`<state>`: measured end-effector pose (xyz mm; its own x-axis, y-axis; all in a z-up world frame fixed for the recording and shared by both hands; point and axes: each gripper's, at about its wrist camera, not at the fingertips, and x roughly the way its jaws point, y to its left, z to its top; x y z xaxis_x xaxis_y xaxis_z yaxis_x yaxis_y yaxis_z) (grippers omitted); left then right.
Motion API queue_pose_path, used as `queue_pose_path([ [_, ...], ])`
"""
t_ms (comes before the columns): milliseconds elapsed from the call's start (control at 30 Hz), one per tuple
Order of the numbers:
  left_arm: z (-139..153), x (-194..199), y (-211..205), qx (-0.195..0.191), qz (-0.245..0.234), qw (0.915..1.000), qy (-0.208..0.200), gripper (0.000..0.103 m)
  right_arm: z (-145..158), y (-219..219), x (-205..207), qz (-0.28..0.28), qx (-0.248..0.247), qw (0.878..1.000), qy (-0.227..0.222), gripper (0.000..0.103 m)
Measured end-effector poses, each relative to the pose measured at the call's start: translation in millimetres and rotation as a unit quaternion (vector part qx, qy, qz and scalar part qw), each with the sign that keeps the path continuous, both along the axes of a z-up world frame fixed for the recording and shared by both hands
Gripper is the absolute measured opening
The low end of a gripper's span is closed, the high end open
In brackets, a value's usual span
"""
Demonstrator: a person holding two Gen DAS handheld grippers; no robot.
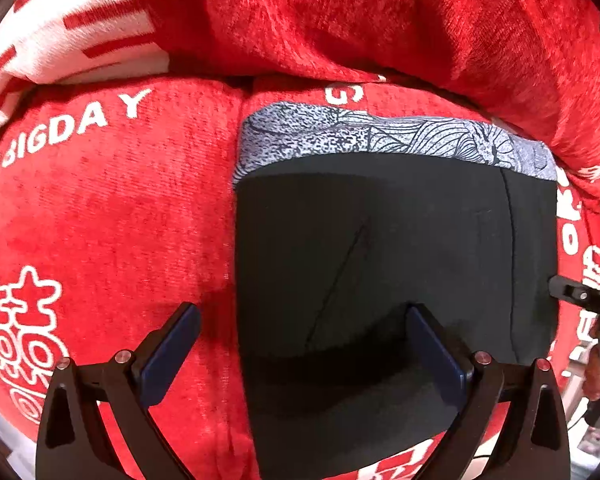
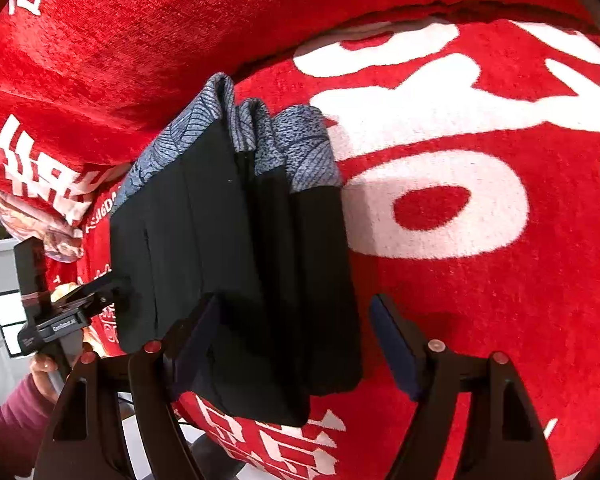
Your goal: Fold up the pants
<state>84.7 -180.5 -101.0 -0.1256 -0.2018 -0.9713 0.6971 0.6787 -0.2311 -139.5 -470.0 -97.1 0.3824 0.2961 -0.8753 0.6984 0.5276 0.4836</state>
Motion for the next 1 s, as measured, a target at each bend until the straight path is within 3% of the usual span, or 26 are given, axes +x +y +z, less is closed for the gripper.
queue_pose_path([
  [233, -17, 8, -4, -0.031, 0.009, 0.9980, 0.055, 0.103, -8, -4, 10, 0.011, 0.017, 1.000, -0.015, 0.081],
  [600, -38, 5, -22, -0.061, 0.016, 0.9953, 0.073, 0.103, -25, -16, 20, 0.007, 0.044, 0.997, -0.061, 0.086],
  [733, -42, 4, -18, -0.068, 0.027, 0.9941, 0.080, 0.103, -26, -14, 28, 0.013, 0.038, 0.998, -0.057, 0.086],
  [767, -41, 2, -18, -0.068, 0.029, 0.9942, 0.078, 0.102, -24, -14, 28, 0.009, 0.038, 0.998, -0.053, 0.083],
  [833, -32, -2, -18, -0.078, 0.022, 0.9945, 0.067, 0.091, -22, -12, 27, 0.007, 0.036, 0.998, -0.051, 0.066],
  [900, -19, -8, -14, -0.093, 0.008, 0.9941, 0.056, 0.073, -16, -7, 27, 0.006, 0.030, 0.998, -0.058, 0.055],
  [1000, -1, -14, -7, -0.099, -0.004, 0.9940, 0.046, 0.062, -3, -2, 25, 0.004, 0.023, 0.997, -0.071, 0.047],
])
